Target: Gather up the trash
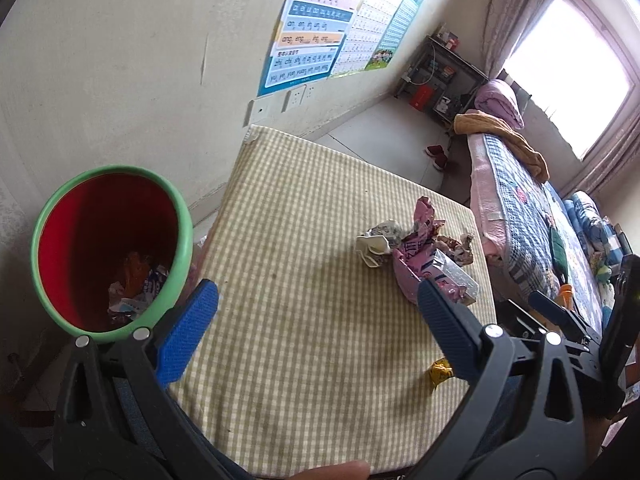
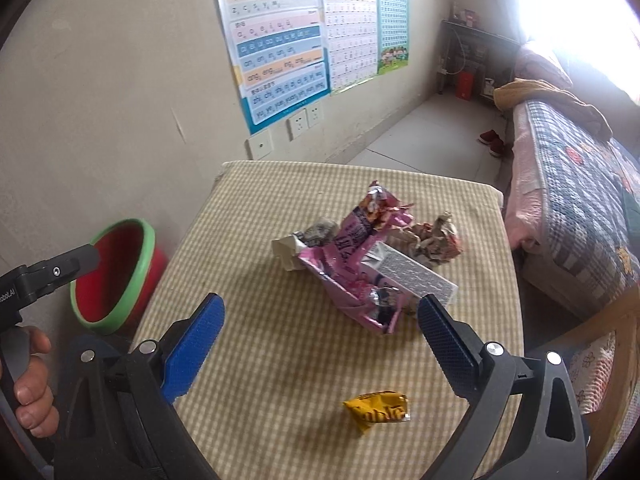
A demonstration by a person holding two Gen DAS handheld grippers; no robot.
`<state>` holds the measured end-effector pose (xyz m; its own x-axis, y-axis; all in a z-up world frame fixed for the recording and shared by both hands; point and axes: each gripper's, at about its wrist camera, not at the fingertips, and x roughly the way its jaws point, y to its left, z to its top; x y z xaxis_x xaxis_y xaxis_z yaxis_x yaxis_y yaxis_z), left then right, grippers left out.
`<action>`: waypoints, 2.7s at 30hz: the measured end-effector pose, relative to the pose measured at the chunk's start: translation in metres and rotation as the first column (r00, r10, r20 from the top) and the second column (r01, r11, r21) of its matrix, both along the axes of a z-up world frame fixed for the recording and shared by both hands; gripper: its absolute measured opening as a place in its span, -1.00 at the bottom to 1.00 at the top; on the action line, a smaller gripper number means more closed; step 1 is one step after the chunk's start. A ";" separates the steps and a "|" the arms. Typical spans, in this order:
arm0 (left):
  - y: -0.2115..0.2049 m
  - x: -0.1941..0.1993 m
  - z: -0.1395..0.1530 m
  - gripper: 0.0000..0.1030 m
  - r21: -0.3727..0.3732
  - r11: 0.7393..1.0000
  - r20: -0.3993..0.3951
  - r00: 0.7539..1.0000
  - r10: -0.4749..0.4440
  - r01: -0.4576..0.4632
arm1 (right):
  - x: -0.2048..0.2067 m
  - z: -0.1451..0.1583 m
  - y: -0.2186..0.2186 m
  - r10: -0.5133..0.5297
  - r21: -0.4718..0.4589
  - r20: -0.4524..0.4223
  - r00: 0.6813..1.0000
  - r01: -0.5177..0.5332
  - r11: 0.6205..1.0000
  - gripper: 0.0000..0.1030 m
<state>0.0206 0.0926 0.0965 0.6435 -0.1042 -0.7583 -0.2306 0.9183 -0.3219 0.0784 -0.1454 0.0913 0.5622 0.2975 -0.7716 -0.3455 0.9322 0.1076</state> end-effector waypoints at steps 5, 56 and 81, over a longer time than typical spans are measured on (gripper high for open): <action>-0.024 0.013 0.001 0.89 0.021 0.999 -0.007 0.999 -0.048 0.049 | 0.006 -0.003 -0.035 -0.064 0.001 -0.001 0.998 0.064 0.998 0.82; -0.070 0.192 -0.156 0.39 -0.204 0.971 -0.263 0.949 -0.175 0.122 | 0.119 -0.146 -0.062 0.125 -0.045 -0.246 0.961 -0.140 0.989 0.03; -0.042 0.111 -0.085 0.13 -0.045 0.993 -0.194 0.975 -0.112 0.105 | 0.068 -0.083 -0.077 0.059 -0.052 -0.120 0.991 -0.066 0.996 -0.11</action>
